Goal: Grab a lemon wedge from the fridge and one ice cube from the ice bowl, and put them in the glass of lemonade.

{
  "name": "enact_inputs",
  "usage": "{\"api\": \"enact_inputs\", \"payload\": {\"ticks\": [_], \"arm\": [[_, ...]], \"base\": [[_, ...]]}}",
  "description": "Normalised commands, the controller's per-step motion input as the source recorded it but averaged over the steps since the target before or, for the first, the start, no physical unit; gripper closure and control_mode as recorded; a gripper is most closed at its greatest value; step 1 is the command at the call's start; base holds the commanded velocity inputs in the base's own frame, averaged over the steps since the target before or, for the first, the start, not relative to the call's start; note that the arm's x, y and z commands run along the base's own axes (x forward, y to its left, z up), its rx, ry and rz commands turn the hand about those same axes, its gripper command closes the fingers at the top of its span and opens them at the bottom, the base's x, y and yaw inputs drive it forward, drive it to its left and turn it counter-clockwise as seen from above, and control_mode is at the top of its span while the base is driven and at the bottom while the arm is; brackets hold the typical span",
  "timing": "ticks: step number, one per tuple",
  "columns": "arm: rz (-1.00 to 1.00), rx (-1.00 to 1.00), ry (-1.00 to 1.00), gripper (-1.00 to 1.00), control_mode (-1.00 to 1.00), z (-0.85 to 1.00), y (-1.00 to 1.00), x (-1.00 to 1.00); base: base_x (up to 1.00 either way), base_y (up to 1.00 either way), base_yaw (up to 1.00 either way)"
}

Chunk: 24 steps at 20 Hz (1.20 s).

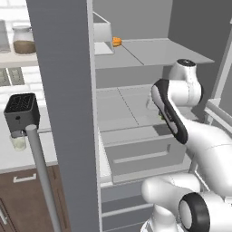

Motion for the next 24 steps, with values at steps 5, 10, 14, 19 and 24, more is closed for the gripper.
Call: {"api": "enact_inputs", "payload": {"ticks": [5, 10, 14, 19, 24], "arm": [[0.08, 0.0, -0.1, 1.0, -1.0, 0.03, 0.0, -0.79], [0.03, 0.0, -0.05, 1.0, -1.0, 0.0, 0.01, -0.44], [0.0, 0.0, 0.0, 1.0, -1.0, 0.0, 0.0, 0.0], [0.0, 0.0, 0.0, 1.0, -1.0, 0.0, 0.0, 0.0], [0.0, 0.0, 0.0, 1.0, -1.0, 0.0, 0.0, -0.32]], "base": [[0.0, 0.0, 0.0], [0.0, 0.0, 0.0], [0.0, 0.0, 0.0], [0.0, 0.0, 0.0], [0.0, 0.0, 0.0]]}}
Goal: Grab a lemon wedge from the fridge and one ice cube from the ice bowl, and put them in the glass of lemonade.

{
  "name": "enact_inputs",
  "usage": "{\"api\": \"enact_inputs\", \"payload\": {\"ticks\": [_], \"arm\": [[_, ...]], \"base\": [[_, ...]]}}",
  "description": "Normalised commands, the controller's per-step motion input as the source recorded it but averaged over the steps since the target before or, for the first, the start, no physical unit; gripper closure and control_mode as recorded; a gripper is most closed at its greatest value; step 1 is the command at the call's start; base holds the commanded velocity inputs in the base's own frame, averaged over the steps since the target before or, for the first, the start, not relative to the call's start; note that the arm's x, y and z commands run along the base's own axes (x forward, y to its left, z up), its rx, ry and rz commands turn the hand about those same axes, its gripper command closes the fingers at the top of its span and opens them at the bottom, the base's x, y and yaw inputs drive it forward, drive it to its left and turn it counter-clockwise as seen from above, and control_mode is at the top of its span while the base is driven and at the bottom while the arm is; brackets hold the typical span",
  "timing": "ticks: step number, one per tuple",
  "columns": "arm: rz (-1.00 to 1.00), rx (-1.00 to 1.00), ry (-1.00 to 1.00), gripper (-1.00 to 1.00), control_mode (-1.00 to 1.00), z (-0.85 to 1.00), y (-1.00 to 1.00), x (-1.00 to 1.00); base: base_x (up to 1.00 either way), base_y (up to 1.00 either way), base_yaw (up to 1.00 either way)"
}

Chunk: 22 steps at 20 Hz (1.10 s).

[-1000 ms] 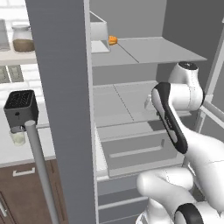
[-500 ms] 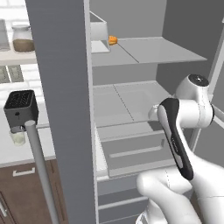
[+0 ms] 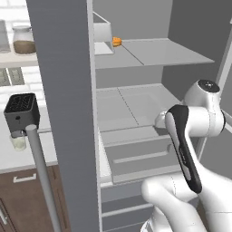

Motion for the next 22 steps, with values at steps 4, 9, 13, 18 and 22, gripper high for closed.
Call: {"api": "enact_inputs", "payload": {"ticks": [4, 9, 13, 18, 22], "arm": [[0.0, 0.0, 0.0, 1.0, 1.0, 0.0, 0.0, 0.0], [0.0, 0.0, 0.0, 1.0, 1.0, 0.0, 0.0, 0.0], [0.0, 0.0, 0.0, 1.0, 1.0, 0.0, 0.0, 0.0], [0.0, 0.0, 0.0, 1.0, 1.0, 0.0, 0.0, 0.0], [0.0, 0.0, 0.0, 1.0, 1.0, 0.0, 0.0, 0.0]], "base": [[-0.67, 0.0, 0.0], [-0.98, 0.0, -0.02], [-0.93, 0.06, 0.18], [-0.53, 0.62, 0.71], [0.0, 0.76, 0.88]]}}
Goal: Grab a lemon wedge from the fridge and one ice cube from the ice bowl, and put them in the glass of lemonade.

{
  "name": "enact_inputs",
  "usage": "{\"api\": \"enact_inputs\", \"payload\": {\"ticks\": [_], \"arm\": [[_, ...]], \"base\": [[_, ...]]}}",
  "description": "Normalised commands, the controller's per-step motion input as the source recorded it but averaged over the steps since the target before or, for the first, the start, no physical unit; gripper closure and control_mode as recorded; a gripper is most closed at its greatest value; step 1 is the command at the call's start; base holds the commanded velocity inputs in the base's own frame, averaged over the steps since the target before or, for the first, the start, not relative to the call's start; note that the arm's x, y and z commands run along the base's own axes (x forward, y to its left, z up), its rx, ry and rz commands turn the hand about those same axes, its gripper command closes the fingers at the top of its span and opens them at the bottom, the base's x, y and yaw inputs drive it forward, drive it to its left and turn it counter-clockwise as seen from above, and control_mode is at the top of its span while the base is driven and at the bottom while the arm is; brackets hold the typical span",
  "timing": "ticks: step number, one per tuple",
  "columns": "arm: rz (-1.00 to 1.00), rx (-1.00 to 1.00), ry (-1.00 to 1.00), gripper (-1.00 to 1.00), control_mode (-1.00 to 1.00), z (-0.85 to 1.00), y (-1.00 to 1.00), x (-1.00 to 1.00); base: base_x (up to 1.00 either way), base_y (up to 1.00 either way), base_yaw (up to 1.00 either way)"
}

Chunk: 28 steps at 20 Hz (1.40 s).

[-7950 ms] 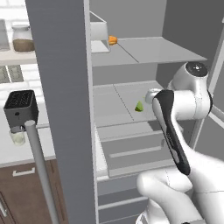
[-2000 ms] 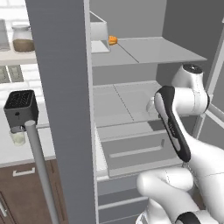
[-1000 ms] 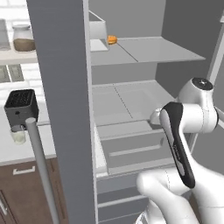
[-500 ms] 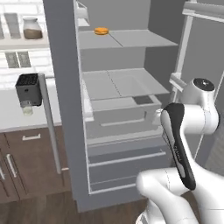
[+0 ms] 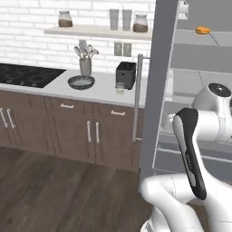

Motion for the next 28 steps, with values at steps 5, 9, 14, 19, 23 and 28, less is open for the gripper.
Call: {"api": "enact_inputs", "payload": {"ticks": [5, 9, 14, 19, 23, 28], "arm": [[0.0, 0.0, 0.0, 1.0, 1.0, 0.0, 0.0, 0.0], [0.0, 0.0, 0.0, 1.0, 1.0, 0.0, 0.0, 0.0], [0.0, 0.0, 0.0, 1.0, 1.0, 0.0, 0.0, 0.0], [0.0, 0.0, 0.0, 1.0, 1.0, 0.0, 0.0, 0.0], [0.0, 0.0, 0.0, 1.0, 1.0, 0.0, 0.0, 0.0], [0.0, 0.0, 0.0, 1.0, 1.0, 0.0, 0.0, 0.0]], "base": [[0.0, 0.88, 0.8], [0.12, 0.68, 0.58], [0.98, 0.06, 0.24], [1.0, -0.06, 0.24], [1.0, -0.19, 0.19], [1.0, -0.16, -0.07]]}}
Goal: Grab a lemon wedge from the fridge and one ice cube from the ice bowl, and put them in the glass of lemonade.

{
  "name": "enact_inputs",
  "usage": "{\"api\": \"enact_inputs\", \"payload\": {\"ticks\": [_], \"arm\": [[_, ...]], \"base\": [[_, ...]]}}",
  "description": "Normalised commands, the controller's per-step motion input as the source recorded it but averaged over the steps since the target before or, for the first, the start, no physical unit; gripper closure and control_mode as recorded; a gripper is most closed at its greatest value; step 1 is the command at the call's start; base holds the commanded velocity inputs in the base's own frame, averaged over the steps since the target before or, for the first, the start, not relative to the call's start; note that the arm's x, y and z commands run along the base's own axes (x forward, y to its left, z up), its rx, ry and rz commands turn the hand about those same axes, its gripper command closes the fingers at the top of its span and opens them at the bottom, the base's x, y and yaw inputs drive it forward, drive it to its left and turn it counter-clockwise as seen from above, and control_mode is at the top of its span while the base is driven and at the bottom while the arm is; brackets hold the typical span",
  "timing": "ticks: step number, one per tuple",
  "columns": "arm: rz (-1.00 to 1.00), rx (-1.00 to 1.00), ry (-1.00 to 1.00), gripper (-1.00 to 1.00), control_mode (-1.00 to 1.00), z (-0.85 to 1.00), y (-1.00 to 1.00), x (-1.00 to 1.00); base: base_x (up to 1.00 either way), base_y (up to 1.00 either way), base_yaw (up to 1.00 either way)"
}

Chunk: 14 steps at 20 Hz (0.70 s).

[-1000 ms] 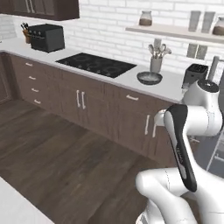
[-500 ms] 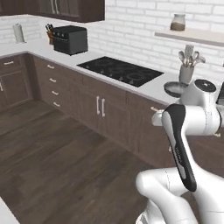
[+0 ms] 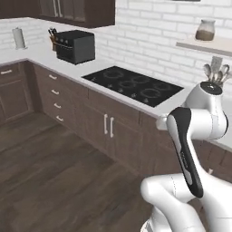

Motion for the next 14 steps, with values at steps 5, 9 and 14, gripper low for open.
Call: {"api": "enact_inputs", "payload": {"ticks": [5, 9, 14], "arm": [[0.0, 0.0, 0.0, 1.0, 1.0, 0.0, 0.0, 0.0], [0.0, 0.0, 0.0, 1.0, 1.0, 0.0, 0.0, 0.0], [0.0, 0.0, 0.0, 1.0, 1.0, 0.0, 0.0, 0.0]], "base": [[0.95, 0.0, -0.48], [0.3, 0.01, -0.9], [0.04, 0.0, -0.98]]}}
